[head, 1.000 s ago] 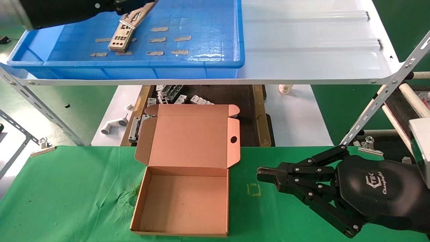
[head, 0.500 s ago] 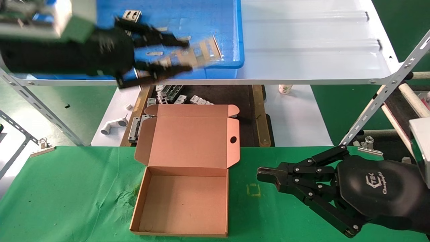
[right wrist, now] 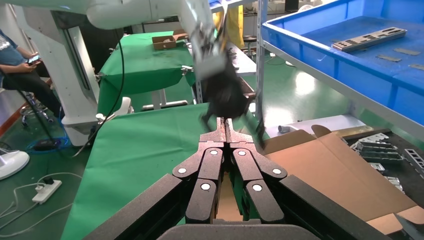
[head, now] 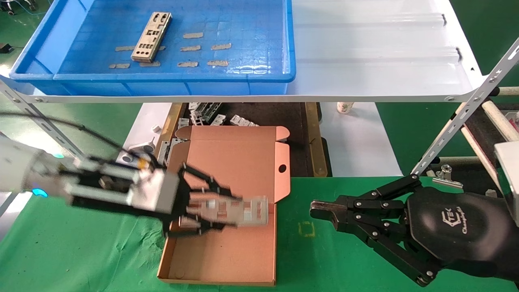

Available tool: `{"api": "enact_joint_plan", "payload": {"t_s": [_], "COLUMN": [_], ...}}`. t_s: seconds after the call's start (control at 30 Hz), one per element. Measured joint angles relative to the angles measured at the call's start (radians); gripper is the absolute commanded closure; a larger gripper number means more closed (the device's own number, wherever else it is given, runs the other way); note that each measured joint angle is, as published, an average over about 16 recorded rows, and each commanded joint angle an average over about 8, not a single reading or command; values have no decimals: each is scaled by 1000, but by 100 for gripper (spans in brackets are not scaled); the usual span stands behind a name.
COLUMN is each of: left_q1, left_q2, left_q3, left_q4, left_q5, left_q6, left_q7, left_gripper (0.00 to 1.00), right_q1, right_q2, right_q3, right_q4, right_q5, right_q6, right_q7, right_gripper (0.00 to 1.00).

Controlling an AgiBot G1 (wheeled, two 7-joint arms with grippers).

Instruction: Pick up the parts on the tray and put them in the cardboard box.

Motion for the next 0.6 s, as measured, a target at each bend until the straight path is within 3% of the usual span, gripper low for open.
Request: {"api": "enact_joint_plan", "payload": {"t_s": [0.47, 0.53, 0.6], "left_q1": [105, 105, 102], "left_q2": [129, 145, 158], "left_q3": [57, 59, 60], "left_q4": [160, 189, 216], "left_q5": [86, 90, 93], "left_q6": [-141, -155, -162], "left_q7": [111, 119, 126], "left_gripper": [100, 87, 62], "right_q1": [0, 0, 0], "right_q2": [0, 0, 0], "right_q3": [0, 0, 0], "right_q4": [0, 0, 0], "right_q5": [0, 0, 0], "right_q6": [0, 0, 0], "right_q7": [0, 0, 0], "right_gripper": [100, 100, 100]}}
